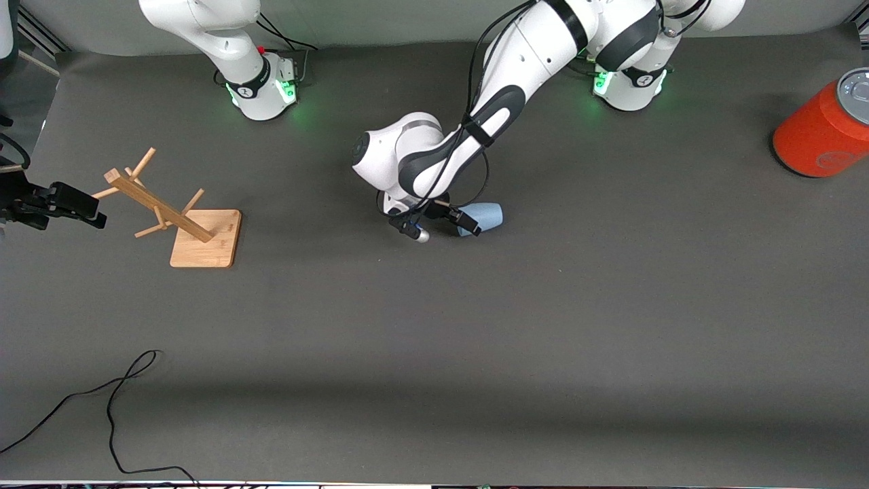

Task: Rotate and upright cup with both arms
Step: 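Grasp the lying cup's rim with the left gripper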

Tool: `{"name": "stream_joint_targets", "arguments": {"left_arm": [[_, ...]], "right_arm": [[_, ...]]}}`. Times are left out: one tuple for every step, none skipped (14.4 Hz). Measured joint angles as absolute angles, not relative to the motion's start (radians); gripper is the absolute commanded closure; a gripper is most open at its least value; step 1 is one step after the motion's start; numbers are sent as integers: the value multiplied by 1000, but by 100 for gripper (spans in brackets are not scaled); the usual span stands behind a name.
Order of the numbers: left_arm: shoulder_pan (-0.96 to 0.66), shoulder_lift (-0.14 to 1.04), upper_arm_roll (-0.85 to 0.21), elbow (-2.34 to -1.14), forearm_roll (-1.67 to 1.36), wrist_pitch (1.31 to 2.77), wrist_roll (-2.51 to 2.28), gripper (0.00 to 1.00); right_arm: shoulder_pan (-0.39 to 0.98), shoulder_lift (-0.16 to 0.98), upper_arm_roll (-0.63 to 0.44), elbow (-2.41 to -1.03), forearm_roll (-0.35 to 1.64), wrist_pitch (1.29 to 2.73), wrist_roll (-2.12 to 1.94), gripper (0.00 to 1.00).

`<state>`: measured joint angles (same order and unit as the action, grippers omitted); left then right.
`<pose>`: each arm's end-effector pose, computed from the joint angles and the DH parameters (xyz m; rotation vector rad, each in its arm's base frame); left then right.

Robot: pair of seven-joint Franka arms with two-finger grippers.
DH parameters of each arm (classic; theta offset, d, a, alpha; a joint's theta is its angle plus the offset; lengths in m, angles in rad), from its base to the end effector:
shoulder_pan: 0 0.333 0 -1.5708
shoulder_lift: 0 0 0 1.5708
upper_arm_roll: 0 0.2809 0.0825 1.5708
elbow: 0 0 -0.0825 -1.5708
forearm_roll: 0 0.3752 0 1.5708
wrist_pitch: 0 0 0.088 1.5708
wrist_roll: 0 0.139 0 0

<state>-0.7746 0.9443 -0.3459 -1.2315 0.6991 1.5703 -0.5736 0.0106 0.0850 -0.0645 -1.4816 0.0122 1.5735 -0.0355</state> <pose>0.3932 -0.5171 0.1485 -2.3432 0.8441 0.1001 0.5692 -0.0277 0.5517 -3.1350 0.0284 -0.0116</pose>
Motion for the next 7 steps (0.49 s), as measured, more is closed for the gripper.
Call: {"name": "stream_joint_targets", "arguments": {"left_arm": [[-775, 944, -344, -1232, 699, 1566, -553, 51], [-774, 944, -336, -1231, 699, 1564, -531, 75], [-774, 944, -323, -1231, 699, 1564, -506, 92], [-772, 944, -310, -1230, 699, 1564, -486, 100], [-768, 944, -303, -1228, 699, 1564, -475, 100], [-762, 944, -299, -1225, 699, 1564, -468, 100], [-758, 944, -298, -1223, 698, 1564, -465, 100]], "right_arm": [[11, 85, -65, -1483, 12, 1573, -36, 0], [11, 85, -64, -1484, 12, 1573, -36, 0], [11, 85, -64, -1485, 12, 1572, -36, 0], [11, 85, -64, -1485, 12, 1570, -35, 0], [11, 85, -64, -1485, 12, 1569, -33, 0], [11, 85, -64, -1485, 12, 1569, -31, 0], [11, 85, -64, -1485, 12, 1569, -27, 0]]}}
